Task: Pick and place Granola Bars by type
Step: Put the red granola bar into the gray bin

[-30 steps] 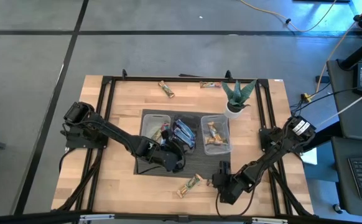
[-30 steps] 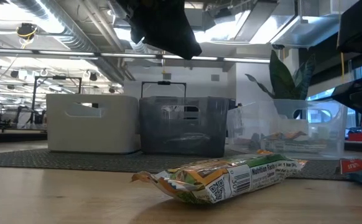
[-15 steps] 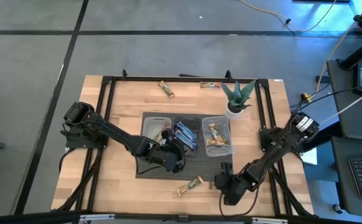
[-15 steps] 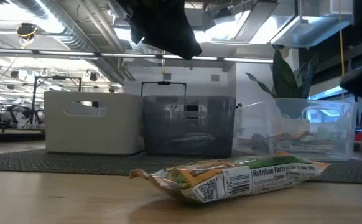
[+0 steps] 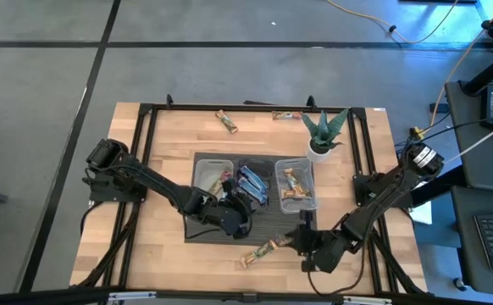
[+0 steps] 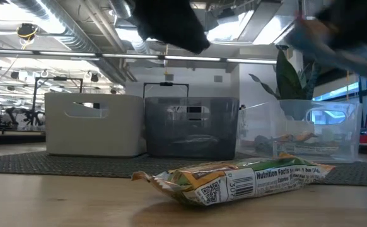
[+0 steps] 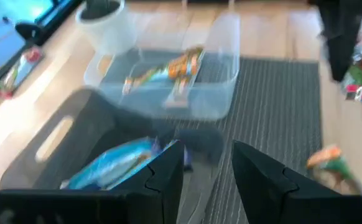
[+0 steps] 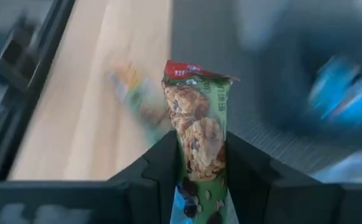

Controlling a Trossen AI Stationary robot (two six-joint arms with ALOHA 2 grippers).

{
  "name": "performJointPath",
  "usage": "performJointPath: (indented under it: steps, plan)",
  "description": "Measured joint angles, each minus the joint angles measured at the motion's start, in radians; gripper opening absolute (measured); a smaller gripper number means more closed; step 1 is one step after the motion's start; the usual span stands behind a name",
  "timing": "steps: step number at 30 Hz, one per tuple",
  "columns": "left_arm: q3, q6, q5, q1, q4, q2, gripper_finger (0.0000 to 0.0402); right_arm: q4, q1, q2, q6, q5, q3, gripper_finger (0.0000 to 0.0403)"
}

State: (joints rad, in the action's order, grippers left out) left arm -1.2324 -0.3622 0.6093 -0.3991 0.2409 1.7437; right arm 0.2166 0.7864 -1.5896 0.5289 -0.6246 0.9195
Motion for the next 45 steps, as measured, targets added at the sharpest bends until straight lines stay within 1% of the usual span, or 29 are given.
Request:
performJointPath:
  steps: [4, 6, 8, 10, 14, 16, 18, 20, 22, 24, 27, 33, 38, 45]
  plan:
    - [0.0, 0.098, 0.017, 0.0, -0.168, 0.034, 0.0127, -0.084, 0.0, 0.051, -0.188, -0.18, 0.0, 0.0123]
    - [0.0, 0.167, 0.016, 0.0, -0.271, 0.063, 0.0127, -0.126, 0.0, 0.081, -0.282, -0.236, 0.001, 0.0123]
    - [0.0, 0.219, -0.012, 0.001, -0.371, 0.105, 0.0127, -0.185, 0.0, 0.108, -0.374, -0.259, 0.001, 0.0123]
    - [0.001, 0.264, -0.063, 0.008, -0.462, 0.149, 0.0128, -0.255, 0.0, 0.127, -0.451, -0.264, 0.001, 0.0123]
    - [0.001, 0.298, -0.179, 0.03, -0.669, 0.235, 0.0139, -0.408, 0.0, 0.134, -0.596, -0.264, 0.002, 0.0123]
    - [0.001, 0.304, -0.245, 0.042, -0.755, 0.266, 0.0151, -0.454, 0.0, 0.134, -0.637, -0.236, 0.002, 0.0123]
    - [0.001, 0.321, -0.318, 0.052, -0.834, 0.286, 0.0167, -0.475, 0.0, 0.134, -0.645, -0.199, 0.002, 0.0123]
    - [0.001, 0.333, -0.382, 0.058, -0.874, 0.29, 0.0187, -0.484, 0.0, 0.133, -0.647, -0.187, 0.002, 0.0123]
    - [0.0, 0.368, -0.471, 0.064, -0.877, 0.29, 0.0206, -0.486, 0.0, 0.133, -0.647, -0.187, 0.002, 0.0123]
    - [0.0, 0.383, -0.518, 0.068, -0.902, 0.29, 0.0221, -0.498, 0.0, 0.133, -0.661, -0.187, 0.002, 0.0123]
    - [-0.001, 0.388, -0.51, 0.067, -0.968, 0.289, 0.0233, -0.547, 0.0, 0.133, -0.694, -0.187, 0.002, 0.0123]
    - [-0.001, 0.421, -0.423, 0.068, -1.05, 0.289, 0.0235, -0.623, 0.0, 0.133, -0.764, -0.187, 0.002, 0.0123]
    - [-0.001, 0.477, -0.429, 0.067, -1.087, 0.289, 0.0235, -0.631, 0.0, 0.133, -0.781, -0.193, 0.002, 0.0123]
    - [-0.001, 0.459, -0.423, 0.065, -1.084, 0.289, 0.0233, -0.662, -0.001, 0.133, -0.81, -0.194, 0.002, 0.0123]
